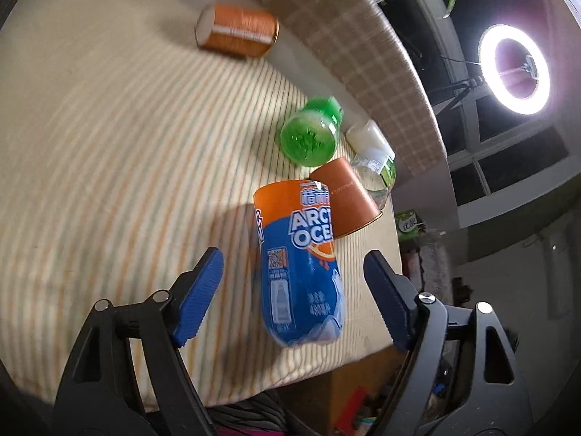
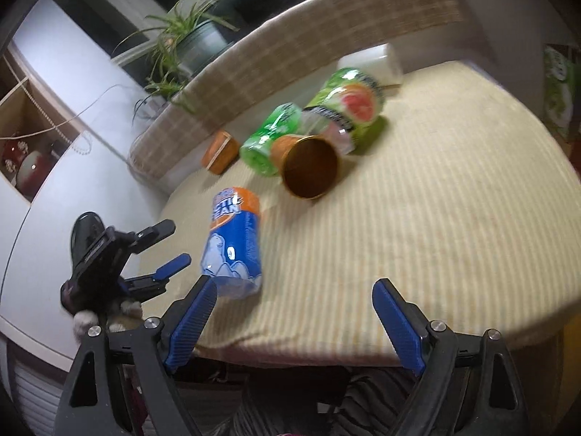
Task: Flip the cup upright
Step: 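Lower the bottle onto the mattress and open the right tool, then grasp the bottle with the left tool and tilt it upright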
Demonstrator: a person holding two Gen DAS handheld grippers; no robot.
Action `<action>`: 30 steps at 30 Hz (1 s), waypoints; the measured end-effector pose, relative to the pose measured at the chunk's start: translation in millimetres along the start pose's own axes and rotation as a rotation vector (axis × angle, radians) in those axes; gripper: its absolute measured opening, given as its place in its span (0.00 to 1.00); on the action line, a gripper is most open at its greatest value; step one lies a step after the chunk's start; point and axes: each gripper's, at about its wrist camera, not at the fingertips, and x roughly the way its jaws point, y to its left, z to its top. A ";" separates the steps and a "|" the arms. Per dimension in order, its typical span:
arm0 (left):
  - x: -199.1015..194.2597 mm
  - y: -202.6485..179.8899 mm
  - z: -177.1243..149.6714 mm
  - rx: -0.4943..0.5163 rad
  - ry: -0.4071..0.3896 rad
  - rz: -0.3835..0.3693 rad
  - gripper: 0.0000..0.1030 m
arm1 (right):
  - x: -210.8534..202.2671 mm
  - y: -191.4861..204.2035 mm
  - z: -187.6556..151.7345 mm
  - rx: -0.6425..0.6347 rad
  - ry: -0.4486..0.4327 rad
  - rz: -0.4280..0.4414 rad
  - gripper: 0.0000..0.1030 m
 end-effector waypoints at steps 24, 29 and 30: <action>65.1 -3.7 8.6 -0.012 0.130 -0.006 0.65 | -9.5 -31.2 -4.4 0.081 -0.005 -0.028 0.87; 67.0 -5.4 7.1 0.001 0.128 -0.006 0.61 | -11.2 -34.9 -4.0 0.090 -0.008 -0.034 0.87; 66.7 -6.0 7.1 0.005 0.124 -0.005 0.61 | -11.6 -35.3 -3.7 0.090 -0.009 -0.034 0.87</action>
